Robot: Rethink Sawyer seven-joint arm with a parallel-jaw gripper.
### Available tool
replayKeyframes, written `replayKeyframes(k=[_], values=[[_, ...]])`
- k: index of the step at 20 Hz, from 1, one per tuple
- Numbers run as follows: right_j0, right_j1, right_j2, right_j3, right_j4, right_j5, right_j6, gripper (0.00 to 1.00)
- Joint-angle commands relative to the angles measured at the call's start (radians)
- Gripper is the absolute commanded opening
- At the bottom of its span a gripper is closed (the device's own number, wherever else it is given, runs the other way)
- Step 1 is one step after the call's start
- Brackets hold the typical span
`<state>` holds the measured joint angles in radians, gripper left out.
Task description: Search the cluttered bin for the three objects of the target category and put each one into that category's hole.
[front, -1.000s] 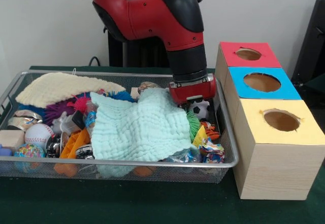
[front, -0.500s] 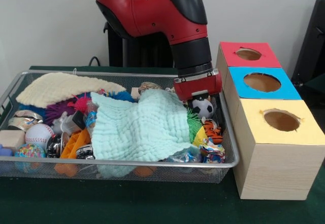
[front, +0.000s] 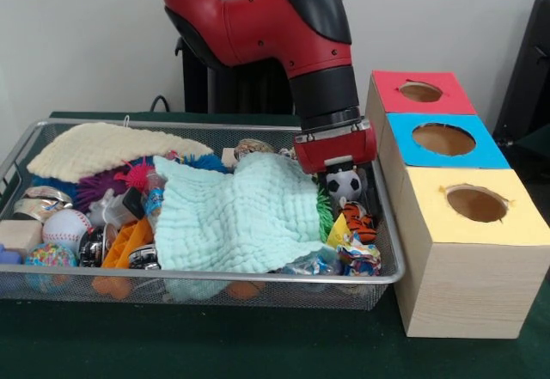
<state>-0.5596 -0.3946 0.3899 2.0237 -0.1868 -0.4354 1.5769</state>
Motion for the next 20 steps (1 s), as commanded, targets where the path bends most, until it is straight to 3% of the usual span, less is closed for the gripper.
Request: replayKeyframes(k=[1,4,15,20], values=[[0.046,0.057,0.089,-0.083,-0.028,-0.164,0.267,1.0],[0.058,0.097,0.076,-0.114,-0.028,-0.196,0.258,1.0],[0.151,0.132,-0.043,-0.159,0.047,-0.226,0.202,1.0],[0.187,0.105,-0.083,-0.155,0.08,-0.195,0.189,1.0]])
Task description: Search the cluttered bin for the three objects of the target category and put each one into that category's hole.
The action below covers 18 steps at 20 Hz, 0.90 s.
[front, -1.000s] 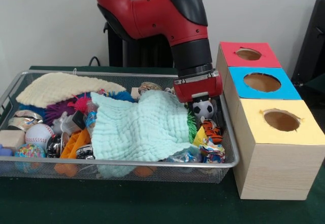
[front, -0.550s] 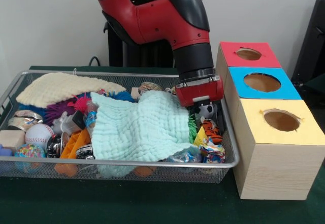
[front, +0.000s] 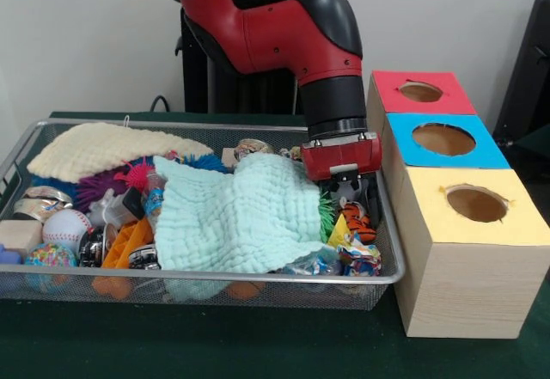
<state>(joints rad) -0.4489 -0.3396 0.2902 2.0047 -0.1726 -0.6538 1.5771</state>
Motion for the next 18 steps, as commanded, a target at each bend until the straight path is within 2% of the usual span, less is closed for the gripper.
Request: replayKeyframes(k=[1,10,14,15,18], values=[[0.081,0.051,0.011,-0.139,0.067,0.022,0.19,1.0],[0.146,0.049,-0.058,-0.174,0.125,0.049,0.165,1.0],[0.163,0.044,-0.078,-0.184,0.123,0.079,0.151,1.0],[0.167,0.043,-0.083,-0.187,0.118,0.087,0.157,0.0],[0.156,0.043,-0.072,-0.195,0.084,0.095,0.15,0.0]])
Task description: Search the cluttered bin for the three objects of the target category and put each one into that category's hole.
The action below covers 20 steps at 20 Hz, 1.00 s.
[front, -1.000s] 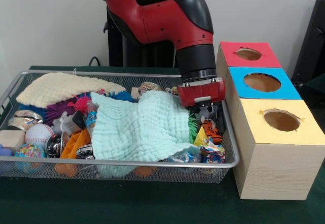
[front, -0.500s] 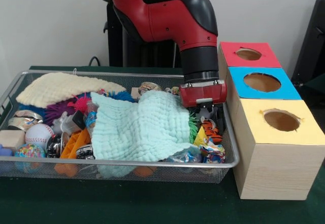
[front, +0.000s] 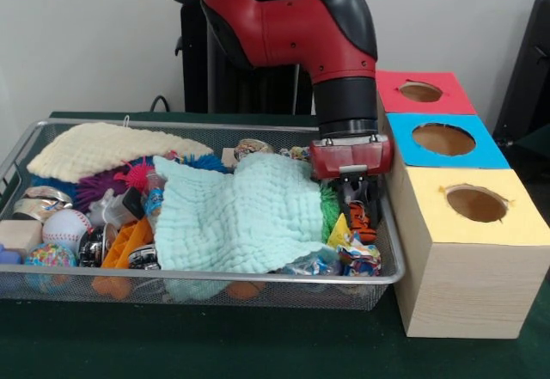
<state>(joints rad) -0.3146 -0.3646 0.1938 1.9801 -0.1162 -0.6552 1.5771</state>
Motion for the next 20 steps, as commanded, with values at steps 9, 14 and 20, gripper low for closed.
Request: replayKeyframes(k=[9,14,20], values=[[-0.016,0.064,0.066,-0.158,-0.022,0.088,0.198,0.0],[-0.043,-0.036,0.091,-0.092,-0.016,0.141,0.216,0.0],[-0.04,-0.123,0.087,-0.05,-0.008,0.19,0.21,0.0]])
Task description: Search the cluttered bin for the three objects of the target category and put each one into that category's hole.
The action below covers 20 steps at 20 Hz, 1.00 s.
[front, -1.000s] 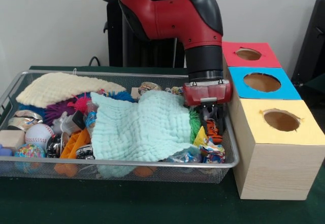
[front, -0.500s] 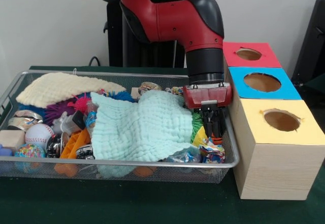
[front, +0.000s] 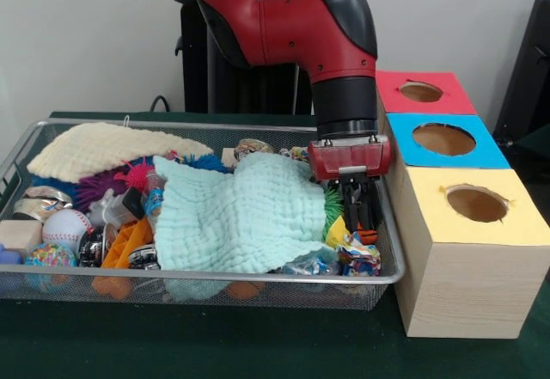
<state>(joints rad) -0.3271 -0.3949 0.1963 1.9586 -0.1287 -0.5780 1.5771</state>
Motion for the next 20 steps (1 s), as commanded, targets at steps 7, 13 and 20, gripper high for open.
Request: replayKeyframes(k=[7,13,20], values=[[-0.034,-0.31,0.104,0.021,0.029,0.361,0.173,0.0],[-0.032,-0.315,0.099,0.019,0.011,0.368,0.196,0.0],[-0.032,-0.369,0.098,0.046,0.013,0.404,0.202,0.0]])
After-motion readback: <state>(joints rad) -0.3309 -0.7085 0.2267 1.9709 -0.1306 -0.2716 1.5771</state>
